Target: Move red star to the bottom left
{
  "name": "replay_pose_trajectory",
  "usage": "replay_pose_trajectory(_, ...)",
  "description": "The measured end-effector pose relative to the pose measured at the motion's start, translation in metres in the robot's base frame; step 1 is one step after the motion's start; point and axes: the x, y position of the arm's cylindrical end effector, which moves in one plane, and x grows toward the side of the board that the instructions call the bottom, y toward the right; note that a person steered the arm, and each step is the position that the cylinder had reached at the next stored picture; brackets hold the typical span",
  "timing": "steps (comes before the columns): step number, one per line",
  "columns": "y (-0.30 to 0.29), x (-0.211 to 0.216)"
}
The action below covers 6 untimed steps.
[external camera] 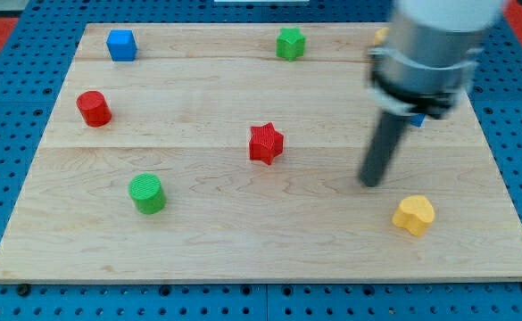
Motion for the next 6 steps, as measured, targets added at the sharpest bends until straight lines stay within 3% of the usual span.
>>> replay_pose_trajectory(2,-0.198,-0.002)
replay_pose_trajectory(3,-0.266,-0.002)
replay_pose_trajectory(4,-0.286,-0.001)
replay_pose_trajectory(6,-0.278,0.040)
